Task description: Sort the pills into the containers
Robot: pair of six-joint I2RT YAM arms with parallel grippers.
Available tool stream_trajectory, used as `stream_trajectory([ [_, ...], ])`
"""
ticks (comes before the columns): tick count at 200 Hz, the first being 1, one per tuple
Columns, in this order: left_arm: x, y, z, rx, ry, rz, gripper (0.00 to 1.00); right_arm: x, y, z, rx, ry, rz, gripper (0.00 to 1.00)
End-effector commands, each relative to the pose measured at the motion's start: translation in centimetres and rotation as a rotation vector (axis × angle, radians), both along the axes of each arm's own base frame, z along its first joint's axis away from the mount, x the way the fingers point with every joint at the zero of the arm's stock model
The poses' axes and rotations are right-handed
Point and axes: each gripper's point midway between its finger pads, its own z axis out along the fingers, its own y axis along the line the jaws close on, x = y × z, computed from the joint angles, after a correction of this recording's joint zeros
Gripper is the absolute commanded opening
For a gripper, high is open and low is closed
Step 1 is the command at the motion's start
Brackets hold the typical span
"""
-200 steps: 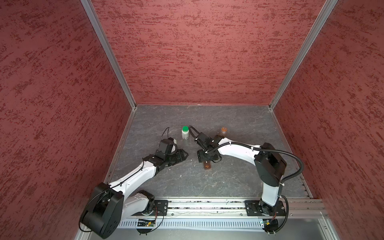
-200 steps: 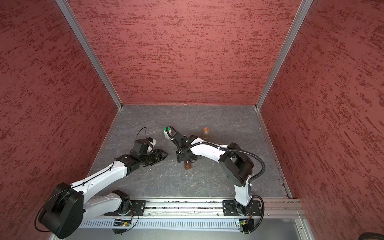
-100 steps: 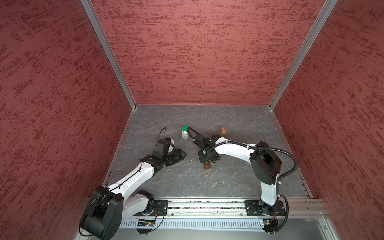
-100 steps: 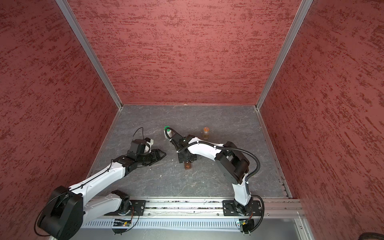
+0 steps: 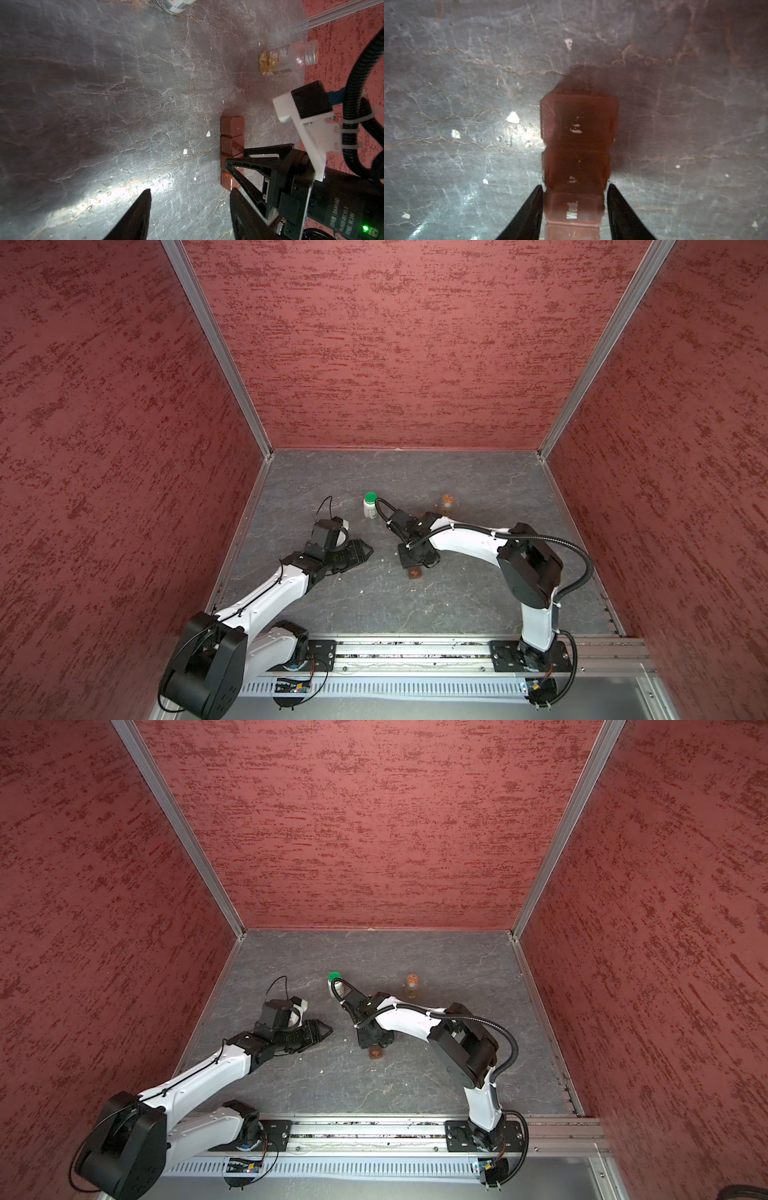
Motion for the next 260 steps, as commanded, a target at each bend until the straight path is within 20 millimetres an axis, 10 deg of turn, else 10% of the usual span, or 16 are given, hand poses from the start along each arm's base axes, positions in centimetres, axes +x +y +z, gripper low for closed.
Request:
stream_trajectory([
  [1,0.2,0.0,0.7,-0.007,-0.019,-0.006,0.62,-0.3,0.3,-0.4,0.012,0.008,-0.011,0.46],
  [58,0.5,-0.8,1.9,-0.053,-0.045,-0.028,0.62,0.0,0.1,1.4,0.027,-0.030,-0.010,0.41],
  [168,3.3,-10.0,7.7,-0.425,-0.208,-0.231,0.62,-1.8,-0.6,7.2,0.179,-0.102,0.057,0.41],
  [260,3.2,-13.9,5.2,-0.402,-0.115,-0.299,0.59,-1.9,-0.5,9.5,0.274,-0.148,0.066,0.41],
])
